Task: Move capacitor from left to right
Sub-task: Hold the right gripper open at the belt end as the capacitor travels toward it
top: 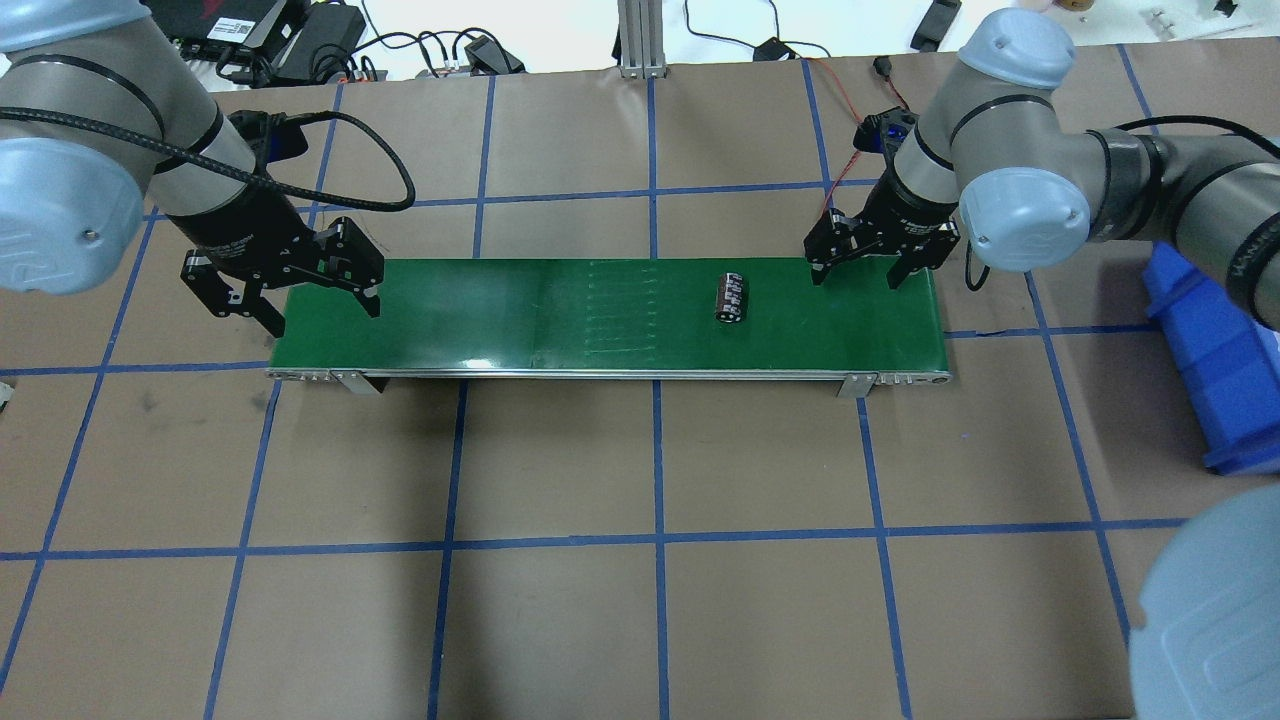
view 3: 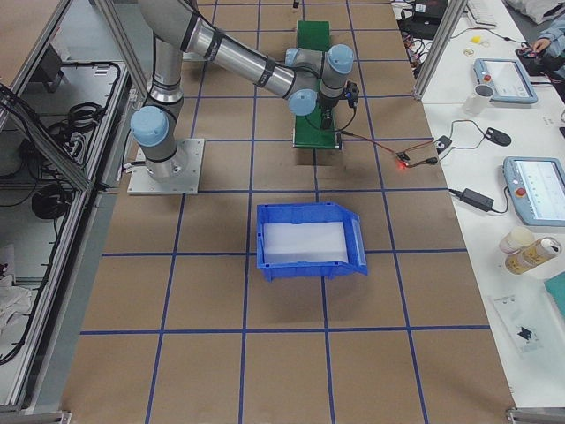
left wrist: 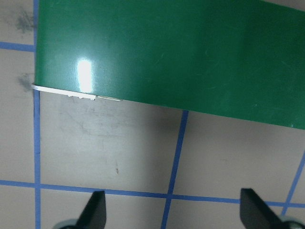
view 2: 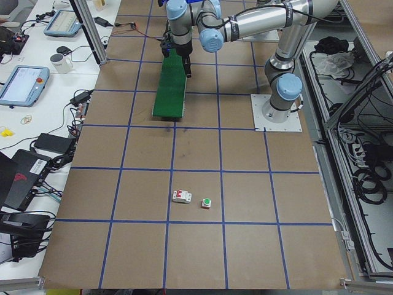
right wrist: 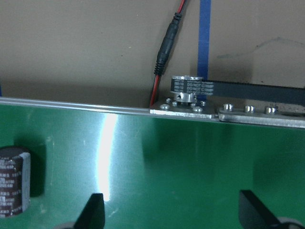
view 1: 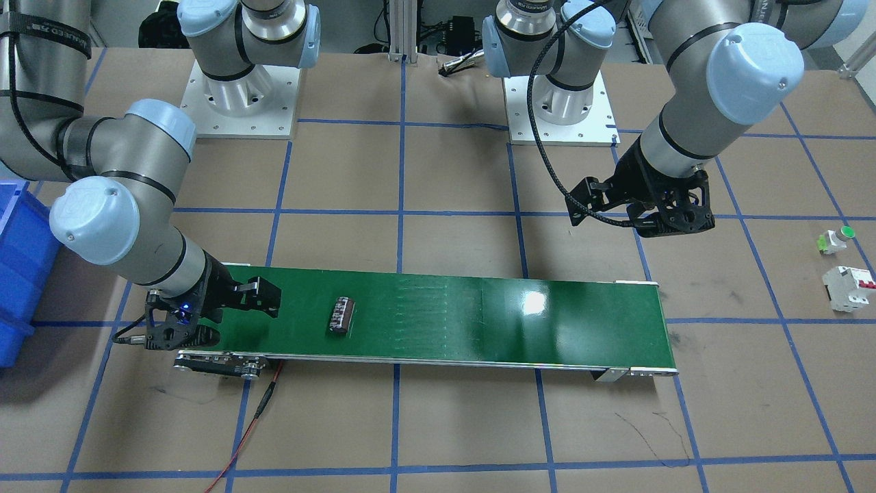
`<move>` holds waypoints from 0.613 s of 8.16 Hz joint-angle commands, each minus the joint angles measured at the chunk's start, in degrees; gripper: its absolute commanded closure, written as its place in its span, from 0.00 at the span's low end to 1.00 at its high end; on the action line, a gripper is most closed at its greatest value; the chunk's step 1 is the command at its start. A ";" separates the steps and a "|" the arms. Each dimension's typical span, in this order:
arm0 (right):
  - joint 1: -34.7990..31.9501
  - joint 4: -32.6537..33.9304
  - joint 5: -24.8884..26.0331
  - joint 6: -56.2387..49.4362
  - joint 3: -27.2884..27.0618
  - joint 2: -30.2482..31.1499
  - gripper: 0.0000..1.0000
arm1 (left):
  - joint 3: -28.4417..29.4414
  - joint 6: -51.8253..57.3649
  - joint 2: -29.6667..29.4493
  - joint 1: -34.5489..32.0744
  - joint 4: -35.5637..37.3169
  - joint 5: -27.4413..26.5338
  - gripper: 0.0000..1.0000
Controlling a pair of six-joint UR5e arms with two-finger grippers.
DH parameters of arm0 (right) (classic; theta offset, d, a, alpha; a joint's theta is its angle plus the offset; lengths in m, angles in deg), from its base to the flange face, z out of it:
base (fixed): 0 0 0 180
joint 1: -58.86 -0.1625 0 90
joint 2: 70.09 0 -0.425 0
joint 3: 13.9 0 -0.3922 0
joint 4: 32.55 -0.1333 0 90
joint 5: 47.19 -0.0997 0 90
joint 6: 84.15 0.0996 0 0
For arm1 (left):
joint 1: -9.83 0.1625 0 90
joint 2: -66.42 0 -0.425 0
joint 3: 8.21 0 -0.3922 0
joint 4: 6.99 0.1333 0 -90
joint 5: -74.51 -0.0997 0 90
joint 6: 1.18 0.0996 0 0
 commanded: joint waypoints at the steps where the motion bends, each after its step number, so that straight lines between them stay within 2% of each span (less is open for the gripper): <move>1: 0.00 0.00 -0.15 0.37 -0.09 -0.01 0.00 | 0.12 0.88 0.73 -0.63 -0.09 1.59 0.00; 2: 0.00 0.00 -0.33 0.55 -0.09 -0.01 0.00 | 0.12 0.88 1.86 -0.98 0.09 1.50 0.00; 4: -0.09 0.00 -0.42 1.95 -0.09 -0.01 0.00 | 0.38 1.05 2.22 -2.91 0.18 -3.85 0.00; 5: -0.09 0.00 -0.51 1.95 -0.09 -0.01 0.00 | 0.38 0.88 2.14 -5.53 1.05 -4.13 0.00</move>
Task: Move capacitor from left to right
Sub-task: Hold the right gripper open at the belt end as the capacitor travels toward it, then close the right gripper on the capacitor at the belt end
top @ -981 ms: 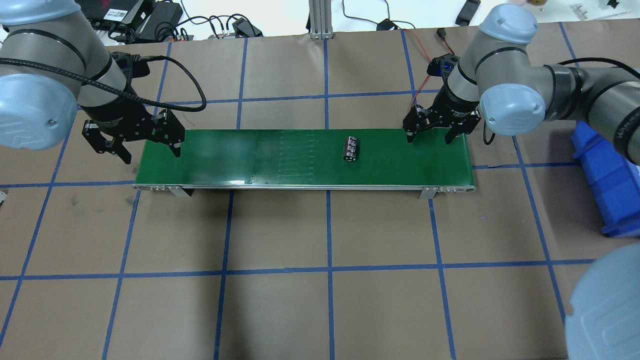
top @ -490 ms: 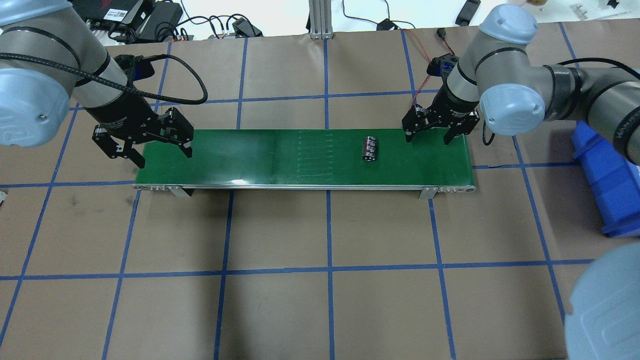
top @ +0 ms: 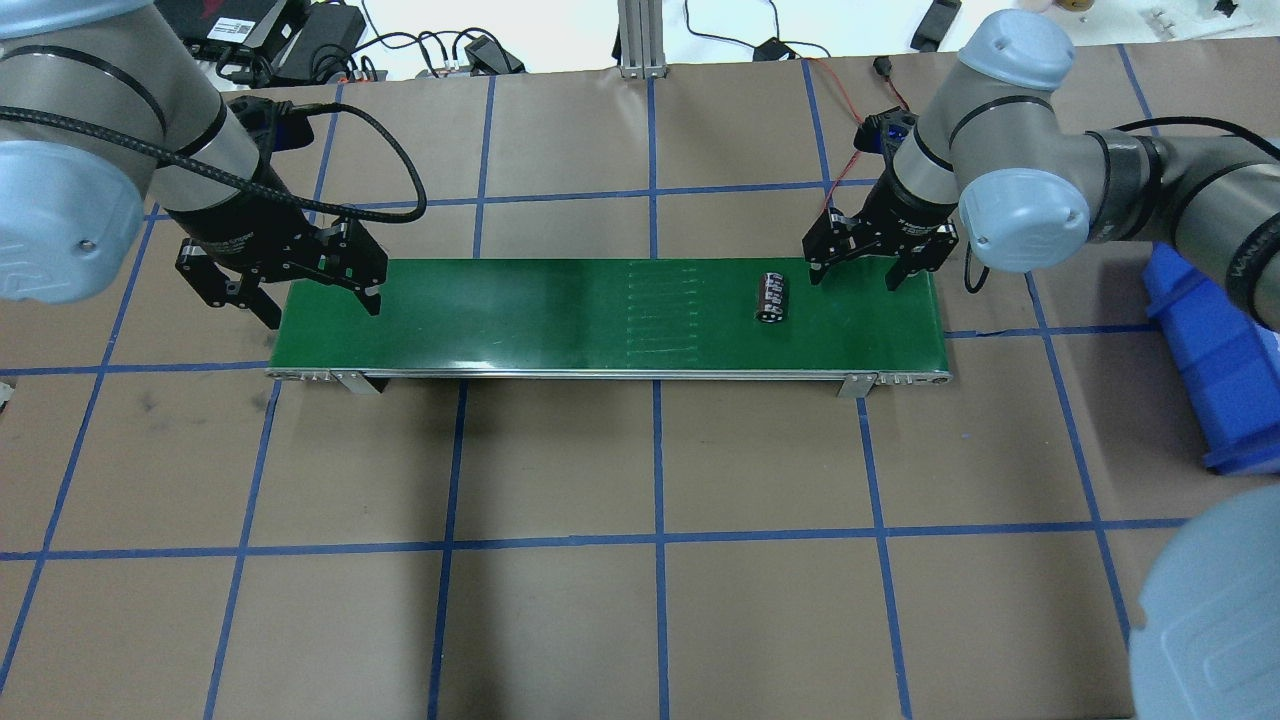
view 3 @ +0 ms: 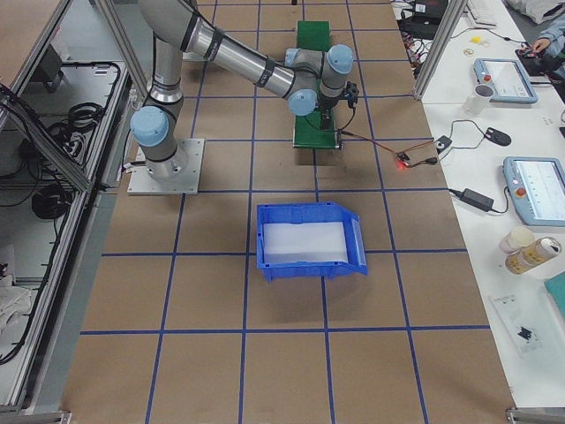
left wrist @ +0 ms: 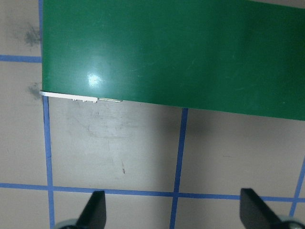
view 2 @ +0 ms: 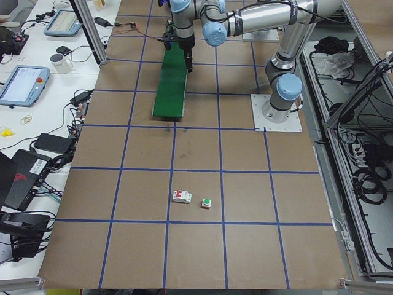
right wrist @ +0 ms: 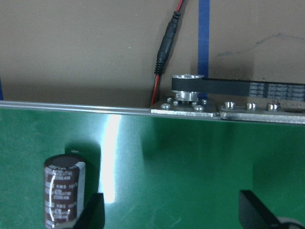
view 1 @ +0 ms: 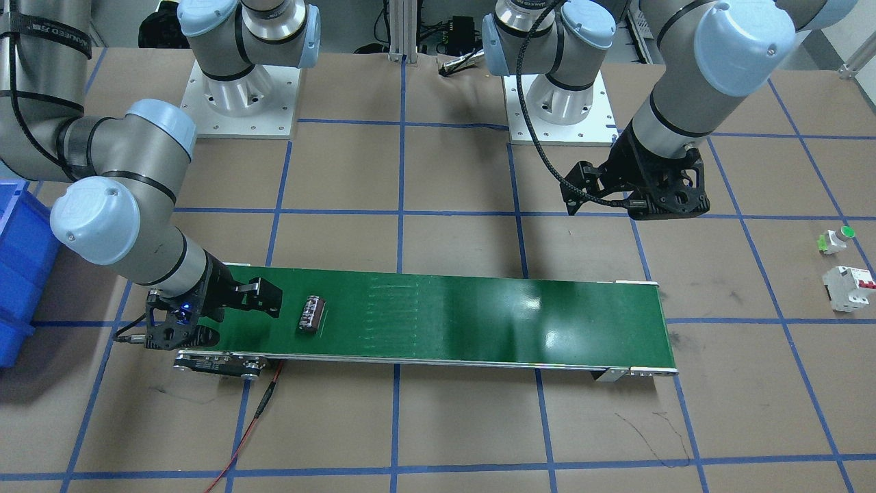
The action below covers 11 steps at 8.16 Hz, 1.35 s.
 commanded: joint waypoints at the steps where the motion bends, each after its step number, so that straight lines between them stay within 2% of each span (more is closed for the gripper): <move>1: -0.06 0.00 -0.12 0.48 0.00 0.00 0.00 | 0.43 0.06 -0.09 -5.53 2.23 -1.02 0.00; 6: -0.06 0.17 0.05 0.39 0.00 -0.18 0.00 | 0.70 -0.11 0.34 -5.64 2.68 -1.80 0.00; 7: -0.06 0.96 0.92 0.39 0.00 -0.70 0.11 | 0.61 -0.02 0.34 -5.72 2.68 -1.80 0.00; 9: -0.06 0.88 4.68 -0.31 0.00 -0.71 0.74 | 0.61 0.07 0.34 -5.72 2.68 -1.80 0.00; 10: -0.06 0.70 5.49 -0.14 0.00 -0.62 0.98 | 0.61 0.07 0.34 -5.64 2.68 -1.80 0.00; 11: -0.06 0.61 5.59 0.12 0.17 -0.36 1.00 | 0.52 0.15 0.34 -5.72 2.59 -1.80 0.00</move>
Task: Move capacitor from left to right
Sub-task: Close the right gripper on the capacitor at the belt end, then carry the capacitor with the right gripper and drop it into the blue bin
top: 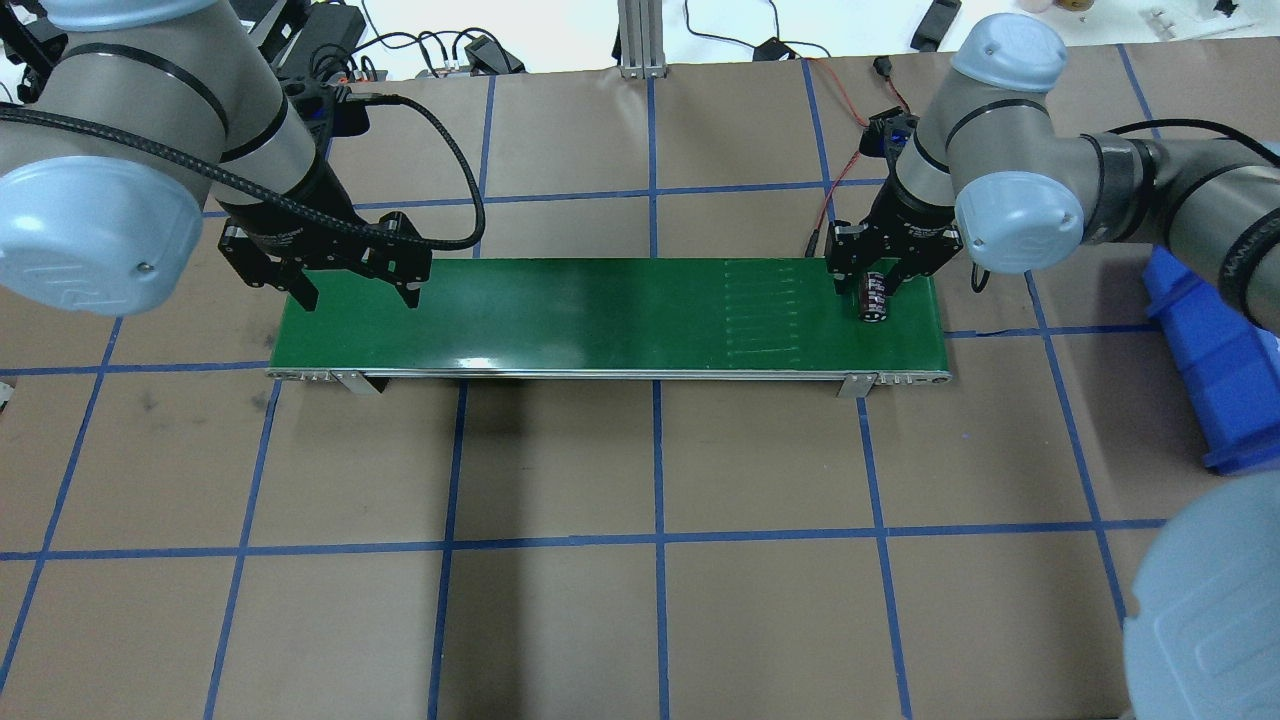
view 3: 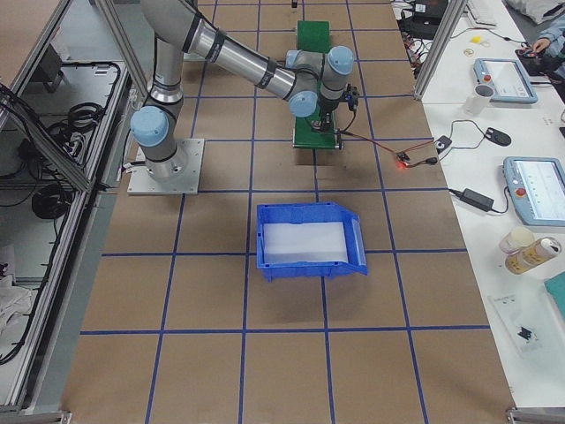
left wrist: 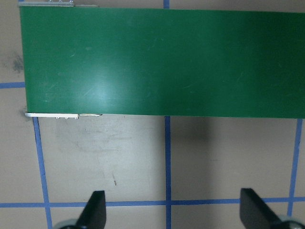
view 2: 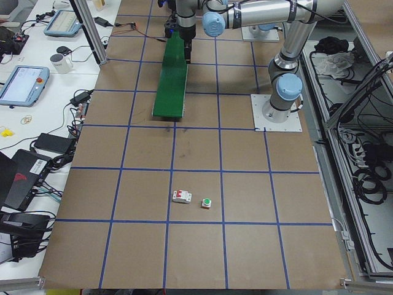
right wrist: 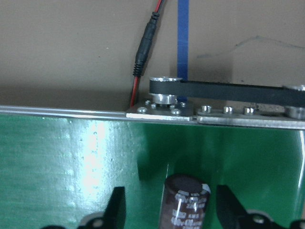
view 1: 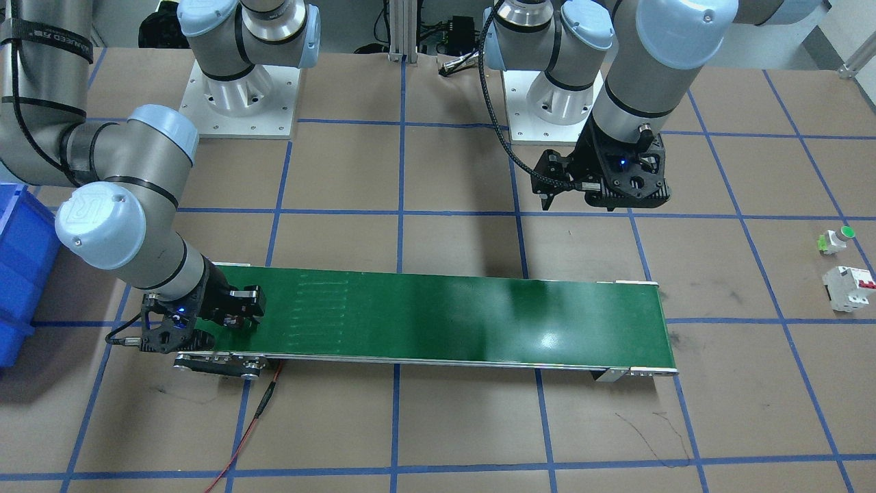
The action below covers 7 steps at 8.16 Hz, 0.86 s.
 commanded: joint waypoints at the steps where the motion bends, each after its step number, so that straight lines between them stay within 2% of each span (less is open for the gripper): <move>1: 0.00 -0.43 2.71 -0.12 0.95 0.98 1.00 | -0.17 0.09 -0.09 -0.02 -0.08 -0.01 0.00; 2: 0.00 -1.22 7.59 -0.39 1.74 2.72 1.00 | -0.18 0.09 -0.09 -0.02 -0.08 -0.01 0.00; 3: 0.00 -4.62 8.69 -0.65 3.84 4.31 1.00 | -0.18 0.09 -0.09 -0.02 -0.08 -0.01 0.00; 4: 0.26 -8.40 9.31 -0.83 8.39 4.41 1.00 | -0.18 0.09 -0.17 -0.02 -0.17 -0.01 0.00; 5: 0.61 -11.13 13.75 -3.53 12.43 4.41 1.00 | -0.26 0.09 -0.17 -0.02 -0.17 -0.01 0.00; 6: 2.09 -11.77 16.41 -7.47 14.39 5.02 1.00 | -0.26 0.09 -0.17 0.06 -0.08 -0.01 0.00; 7: 5.76 -13.95 16.17 -11.95 14.49 6.94 1.00 | -0.26 0.35 -0.61 -0.02 -0.08 -0.10 0.00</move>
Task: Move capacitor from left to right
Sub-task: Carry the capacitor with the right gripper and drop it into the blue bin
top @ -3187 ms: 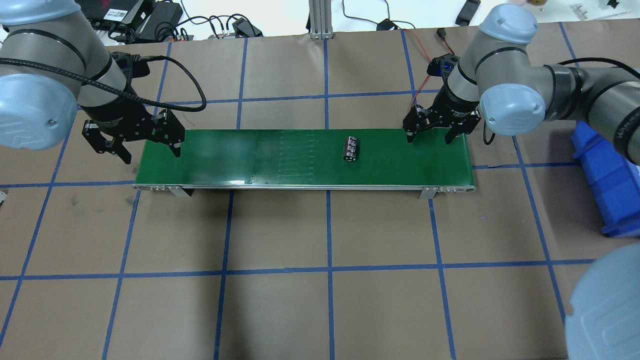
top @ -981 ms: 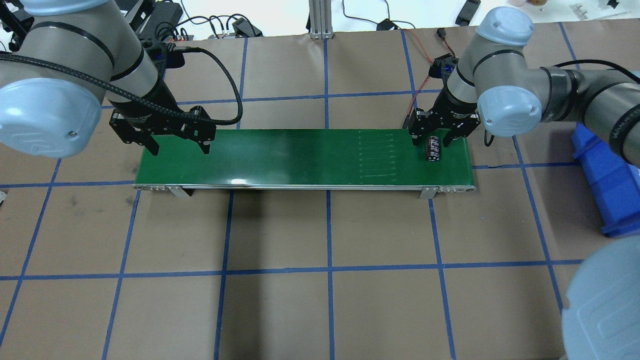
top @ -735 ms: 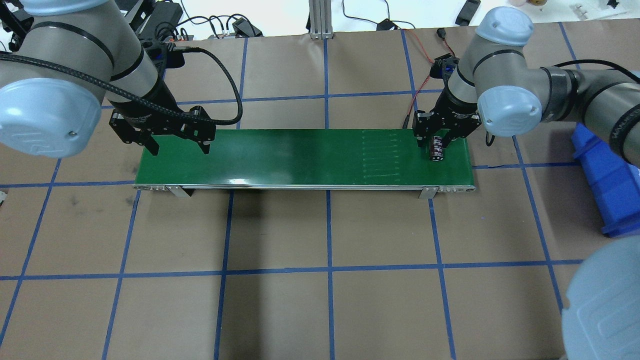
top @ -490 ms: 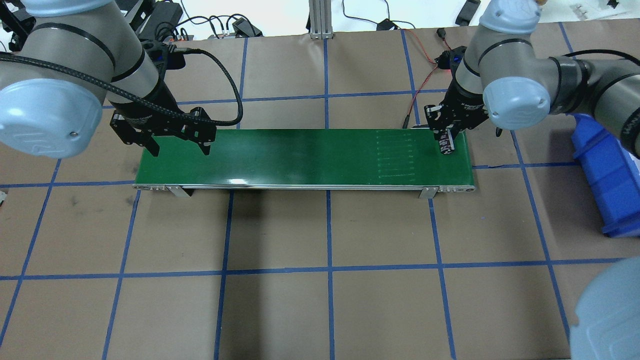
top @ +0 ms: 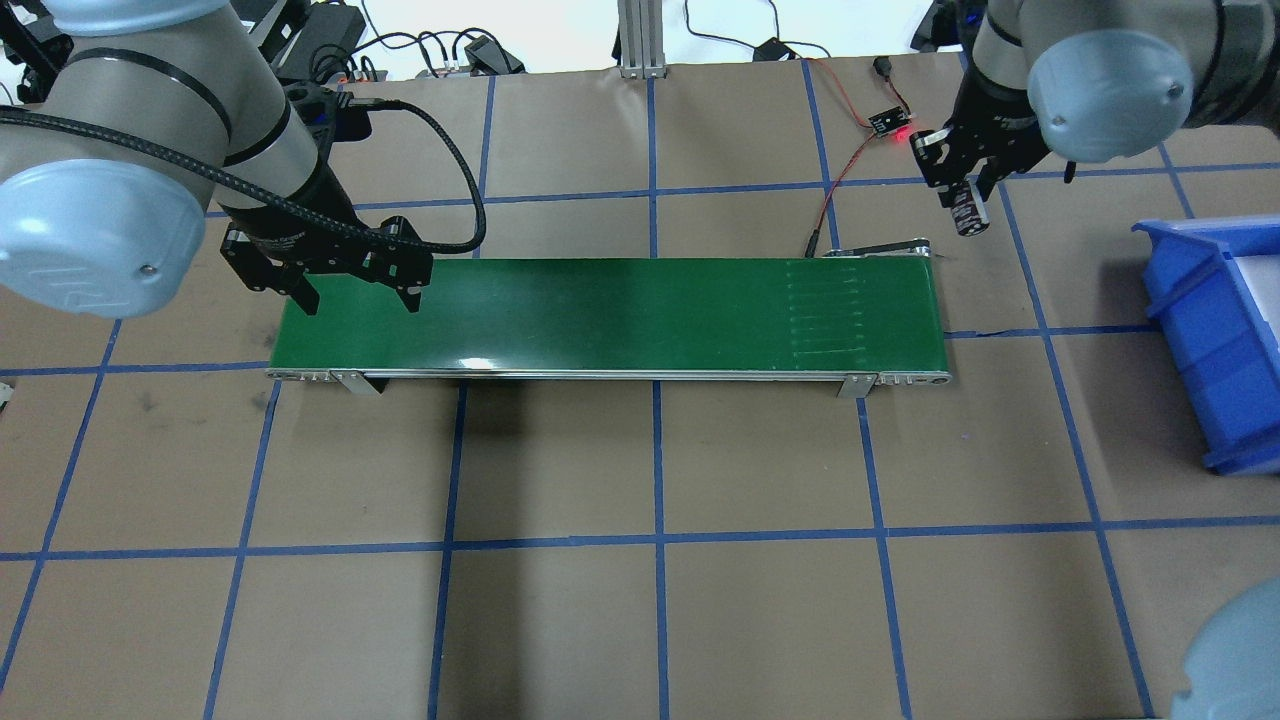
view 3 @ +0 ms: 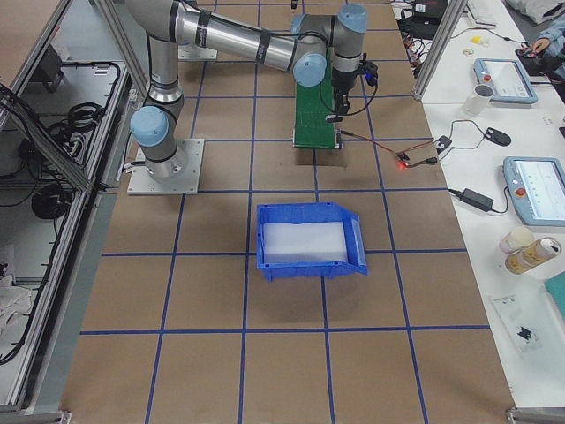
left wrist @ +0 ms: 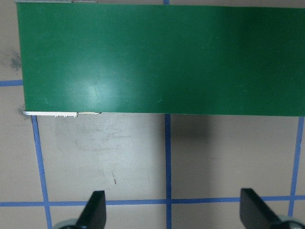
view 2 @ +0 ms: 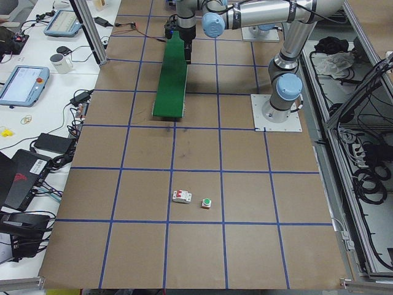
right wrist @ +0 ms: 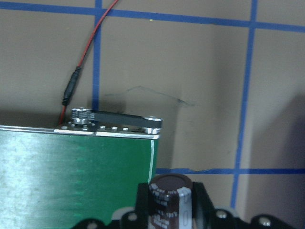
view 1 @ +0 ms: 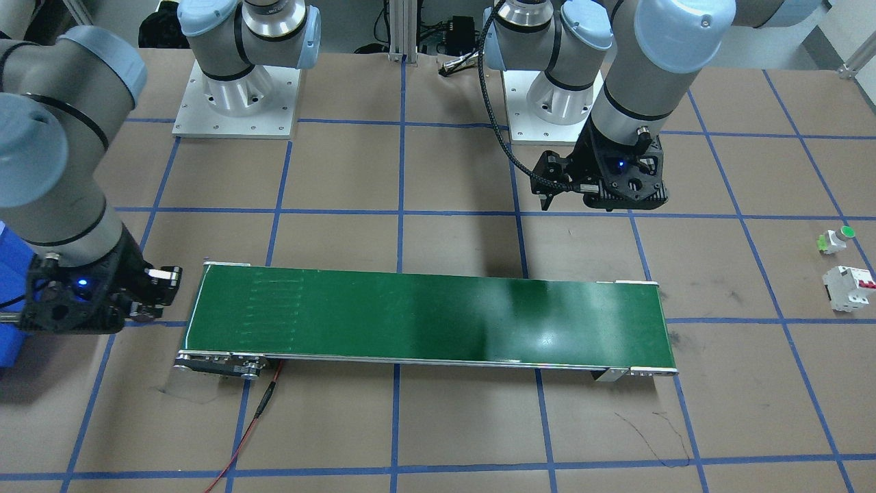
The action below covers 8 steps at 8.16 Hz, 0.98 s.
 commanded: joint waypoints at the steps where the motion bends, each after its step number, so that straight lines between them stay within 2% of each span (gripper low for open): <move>1: 9.89 -4.19 2.24 -15.10 2.61 3.06 1.00 | -0.03 0.33 -0.43 -0.02 -0.05 -0.09 0.00; 3: 21.23 -1.15 0.67 -34.70 2.44 2.02 1.00 | -0.03 0.42 -0.34 0.06 -0.05 -0.09 0.00; 5: 30.03 6.65 -0.47 -48.60 2.00 -3.06 1.00 | 0.06 0.25 -0.34 0.06 0.04 -0.52 0.00; 6: 33.12 11.22 -3.27 -54.76 1.56 -6.57 1.00 | 0.06 0.33 -0.25 -0.02 0.04 -0.52 0.00; 8: 35.17 14.51 -3.83 -54.74 -3.16 -9.49 1.00 | 0.15 0.34 -0.16 -0.02 0.04 -0.52 0.00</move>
